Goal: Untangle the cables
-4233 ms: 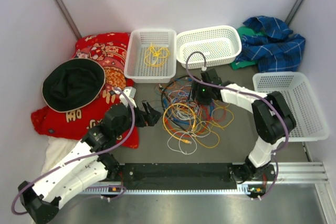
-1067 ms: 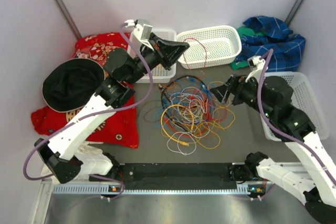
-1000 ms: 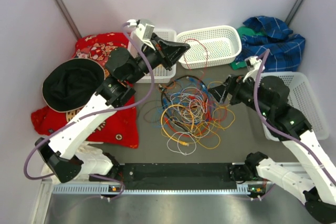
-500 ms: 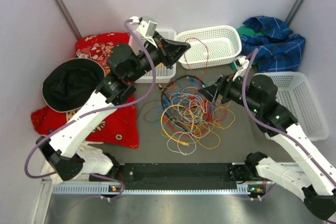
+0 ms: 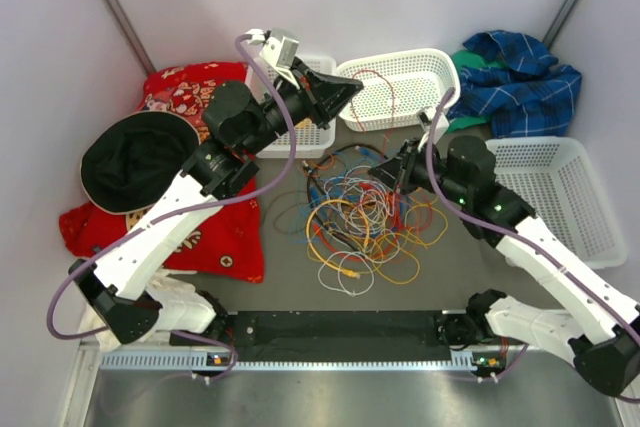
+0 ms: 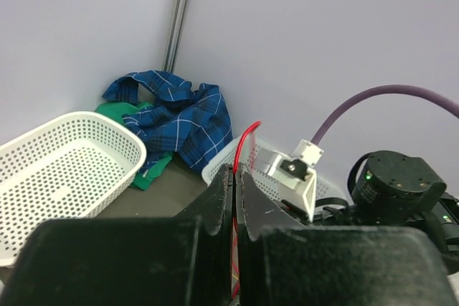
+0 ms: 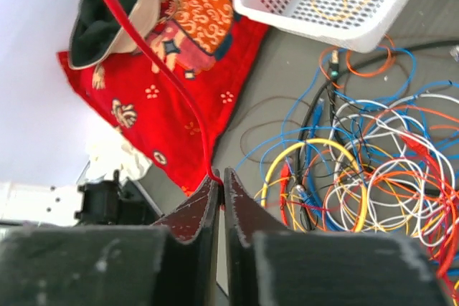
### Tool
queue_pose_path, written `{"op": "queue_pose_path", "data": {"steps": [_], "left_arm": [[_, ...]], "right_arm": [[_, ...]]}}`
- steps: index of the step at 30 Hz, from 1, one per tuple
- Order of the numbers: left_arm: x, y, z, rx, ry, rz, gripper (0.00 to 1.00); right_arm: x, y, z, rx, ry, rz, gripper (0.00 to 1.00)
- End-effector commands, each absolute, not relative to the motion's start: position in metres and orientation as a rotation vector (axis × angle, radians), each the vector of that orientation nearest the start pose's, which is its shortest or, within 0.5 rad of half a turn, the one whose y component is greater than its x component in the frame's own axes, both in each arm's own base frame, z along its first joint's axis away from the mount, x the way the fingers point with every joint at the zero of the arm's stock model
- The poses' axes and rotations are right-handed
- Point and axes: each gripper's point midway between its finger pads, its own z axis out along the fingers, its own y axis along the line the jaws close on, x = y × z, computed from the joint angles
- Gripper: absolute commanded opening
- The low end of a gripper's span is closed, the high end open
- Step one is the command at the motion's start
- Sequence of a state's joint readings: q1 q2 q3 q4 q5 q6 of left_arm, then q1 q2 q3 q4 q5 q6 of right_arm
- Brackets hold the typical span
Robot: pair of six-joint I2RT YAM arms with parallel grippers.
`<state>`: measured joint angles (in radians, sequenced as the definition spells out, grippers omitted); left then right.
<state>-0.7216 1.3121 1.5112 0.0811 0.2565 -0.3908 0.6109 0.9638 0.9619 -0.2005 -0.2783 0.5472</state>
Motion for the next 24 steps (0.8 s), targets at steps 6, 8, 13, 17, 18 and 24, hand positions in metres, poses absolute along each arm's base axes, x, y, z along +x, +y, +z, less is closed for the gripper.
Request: {"op": "queue_pose_path", "data": {"steps": [6, 8, 13, 17, 18, 24], "left_arm": [[0.263, -0.298, 0.513, 0.421, 1.275, -1.057, 0.0], [0.265, -0.287, 0.494, 0.387, 1.312, -1.006, 0.05], [0.265, -0.255, 0.439, 0.267, 1.416, -0.904, 0.77], [0.267, -0.23, 0.369, 0.169, 1.583, -0.796, 0.99], [0.263, -0.223, 0.365, 0.153, 1.592, -0.786, 0.99], [0.247, -0.196, 0.316, 0.099, 1.699, -0.713, 0.99]], "right_arm": [[0.266, 0.223, 0.35, -0.155, 1.808, 0.829, 0.0], [0.269, 0.2, 0.381, -0.105, 1.76, 0.725, 0.0], [0.27, 0.152, 0.438, 0.016, 1.683, 0.529, 0.0], [0.272, 0.112, 0.475, 0.145, 1.629, 0.363, 0.0], [0.274, 0.108, 0.474, 0.153, 1.64, 0.329, 0.0], [0.274, 0.058, 0.519, 0.339, 1.53, 0.192, 0.0]]}}
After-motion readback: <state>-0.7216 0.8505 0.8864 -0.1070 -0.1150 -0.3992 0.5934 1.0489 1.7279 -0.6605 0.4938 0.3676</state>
